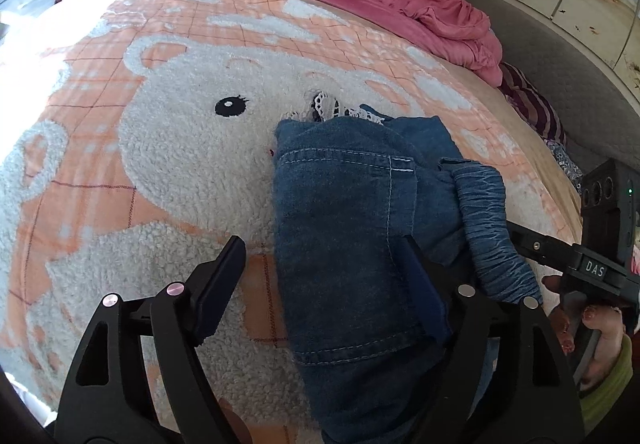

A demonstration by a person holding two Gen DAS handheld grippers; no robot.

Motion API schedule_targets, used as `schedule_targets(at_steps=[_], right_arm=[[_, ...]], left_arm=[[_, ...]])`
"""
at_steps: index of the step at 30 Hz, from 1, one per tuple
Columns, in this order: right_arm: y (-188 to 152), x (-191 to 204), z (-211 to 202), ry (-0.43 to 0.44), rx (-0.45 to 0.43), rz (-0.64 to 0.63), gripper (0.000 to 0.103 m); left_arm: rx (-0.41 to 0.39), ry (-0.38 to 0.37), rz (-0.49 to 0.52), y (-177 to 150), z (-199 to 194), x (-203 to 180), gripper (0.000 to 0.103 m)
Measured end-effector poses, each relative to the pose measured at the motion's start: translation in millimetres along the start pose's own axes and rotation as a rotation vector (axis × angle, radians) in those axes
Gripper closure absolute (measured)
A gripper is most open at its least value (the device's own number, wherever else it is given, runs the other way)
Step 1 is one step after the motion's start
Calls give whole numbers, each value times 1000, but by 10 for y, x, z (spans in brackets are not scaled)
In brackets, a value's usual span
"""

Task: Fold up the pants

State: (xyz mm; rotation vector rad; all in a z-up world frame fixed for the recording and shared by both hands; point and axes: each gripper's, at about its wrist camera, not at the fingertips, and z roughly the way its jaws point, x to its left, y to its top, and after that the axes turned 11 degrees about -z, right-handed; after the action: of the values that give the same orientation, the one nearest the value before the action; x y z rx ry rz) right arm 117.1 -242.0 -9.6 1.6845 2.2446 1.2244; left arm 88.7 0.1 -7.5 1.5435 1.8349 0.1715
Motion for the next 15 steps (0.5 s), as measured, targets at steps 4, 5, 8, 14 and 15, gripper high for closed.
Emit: schedule_targets(at_steps=[4, 5, 8, 14, 15], right_arm=[[5, 92, 100, 25, 29, -33, 61], [11, 120, 85, 23, 29, -44, 69], [1, 183, 58, 40, 6, -63, 89], [88, 599, -143, -31, -100, -260, 91], [120, 628, -163, -39, -117, -276, 91]], left_arm=[[11, -16, -17, -1, 41, -38, 39], [13, -31, -25, -1, 44, -50, 49], [-3, -25, -7, -30, 21, -135, 66], [-49, -24, -1, 52, -122, -214, 81], [-63, -28, 1, 96, -158, -236, 81]])
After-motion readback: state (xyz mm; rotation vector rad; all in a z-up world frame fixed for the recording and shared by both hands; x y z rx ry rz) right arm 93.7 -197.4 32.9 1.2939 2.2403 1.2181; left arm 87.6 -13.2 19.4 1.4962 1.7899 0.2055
